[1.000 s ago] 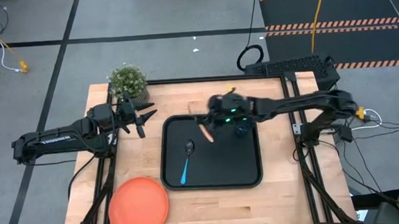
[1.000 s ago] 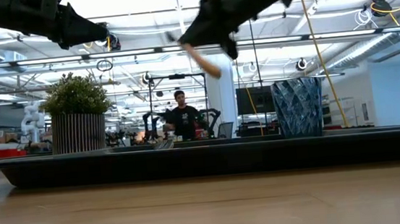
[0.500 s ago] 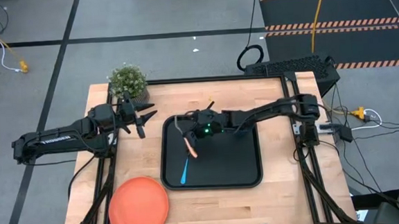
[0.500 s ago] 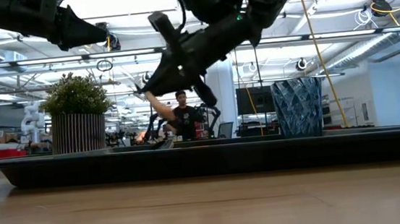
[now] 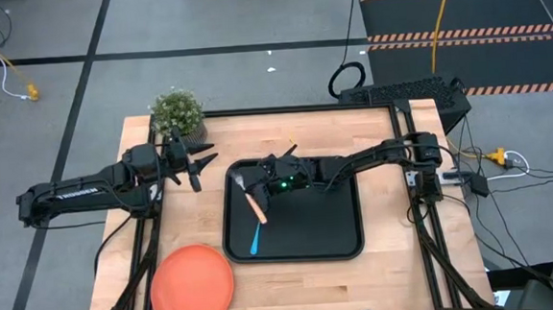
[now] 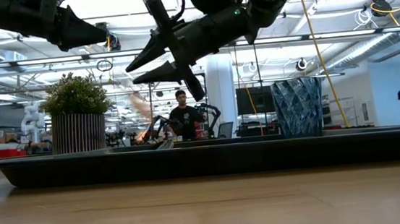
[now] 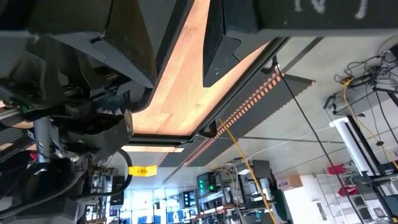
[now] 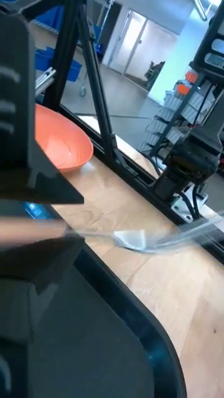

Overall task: Pick and place plate/cup/fork/spoon on tray
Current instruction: Put the orange fork on the black tray, then put the orange plate on the black tray

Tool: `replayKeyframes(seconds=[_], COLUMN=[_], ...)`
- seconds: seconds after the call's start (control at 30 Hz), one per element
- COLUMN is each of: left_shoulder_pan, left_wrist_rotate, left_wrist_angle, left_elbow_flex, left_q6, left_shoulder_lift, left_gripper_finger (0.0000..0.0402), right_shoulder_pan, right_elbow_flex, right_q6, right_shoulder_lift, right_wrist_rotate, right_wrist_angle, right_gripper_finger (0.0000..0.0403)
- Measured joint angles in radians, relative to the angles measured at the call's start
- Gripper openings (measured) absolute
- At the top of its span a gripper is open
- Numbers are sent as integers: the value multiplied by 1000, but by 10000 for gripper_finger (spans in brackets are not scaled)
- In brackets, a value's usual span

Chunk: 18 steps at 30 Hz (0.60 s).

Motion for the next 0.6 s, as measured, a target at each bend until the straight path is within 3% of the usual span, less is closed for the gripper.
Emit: replayKeyframes(seconds=[0.33,0.6], left_shoulder_pan=[0,0], left_wrist_rotate=[0,40], left_wrist_angle=[-2,-20], left_elbow_flex=[0,0], left_q6=[-4,-15], left_shoulder_lift=[0,0], left_gripper_finger=[136,136], right_shoulder_pan=[-6,-24], right_elbow_flex=[-1,-2], right_q6=[-105,-304], right_shoulder_lift=[-7,-143], right_wrist_rotate=[-37,-163], right_wrist_angle=[3,-83], right_gripper_finger=[196,216])
